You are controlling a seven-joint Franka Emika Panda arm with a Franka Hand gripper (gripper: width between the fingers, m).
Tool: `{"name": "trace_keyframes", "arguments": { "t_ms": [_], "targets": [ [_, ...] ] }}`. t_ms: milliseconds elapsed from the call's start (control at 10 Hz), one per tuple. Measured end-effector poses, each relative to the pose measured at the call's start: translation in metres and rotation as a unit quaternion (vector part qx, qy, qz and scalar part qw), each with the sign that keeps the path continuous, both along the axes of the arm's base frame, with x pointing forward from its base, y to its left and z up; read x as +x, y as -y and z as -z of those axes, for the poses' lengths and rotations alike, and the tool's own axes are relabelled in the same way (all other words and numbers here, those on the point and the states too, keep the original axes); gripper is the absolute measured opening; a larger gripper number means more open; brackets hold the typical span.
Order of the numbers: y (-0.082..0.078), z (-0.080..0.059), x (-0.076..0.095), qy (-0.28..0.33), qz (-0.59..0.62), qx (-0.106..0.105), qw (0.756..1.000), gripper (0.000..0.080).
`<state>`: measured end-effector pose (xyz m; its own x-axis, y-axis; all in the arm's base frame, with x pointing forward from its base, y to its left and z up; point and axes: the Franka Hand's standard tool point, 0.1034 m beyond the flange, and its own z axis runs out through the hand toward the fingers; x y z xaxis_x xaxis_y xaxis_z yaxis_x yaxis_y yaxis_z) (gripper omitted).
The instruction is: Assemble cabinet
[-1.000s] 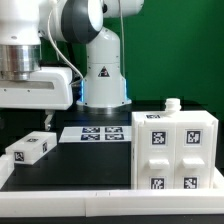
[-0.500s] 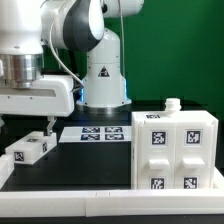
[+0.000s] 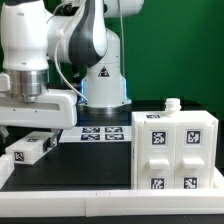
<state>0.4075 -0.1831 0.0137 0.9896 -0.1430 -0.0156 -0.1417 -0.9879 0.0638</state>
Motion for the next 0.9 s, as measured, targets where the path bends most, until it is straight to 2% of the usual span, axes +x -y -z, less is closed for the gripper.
{"name": "trace_keyframes", "arguments": {
  "t_ms": [300,500,700,900],
  "targets": [
    [-0.003,0.006,-0.003,-0.002,-0.004,-0.001,1.000,0.0797],
    [-0.005,0.005,-0.001,-0.002,-0.007,-0.001,1.000,0.0550],
    [-0.009,0.006,0.001,0.000,-0.010,-0.002,1.000,0.0554],
    [-0.027,0.004,0.008,0.002,-0.023,-0.002,1.000,0.0554]
  ]
}}
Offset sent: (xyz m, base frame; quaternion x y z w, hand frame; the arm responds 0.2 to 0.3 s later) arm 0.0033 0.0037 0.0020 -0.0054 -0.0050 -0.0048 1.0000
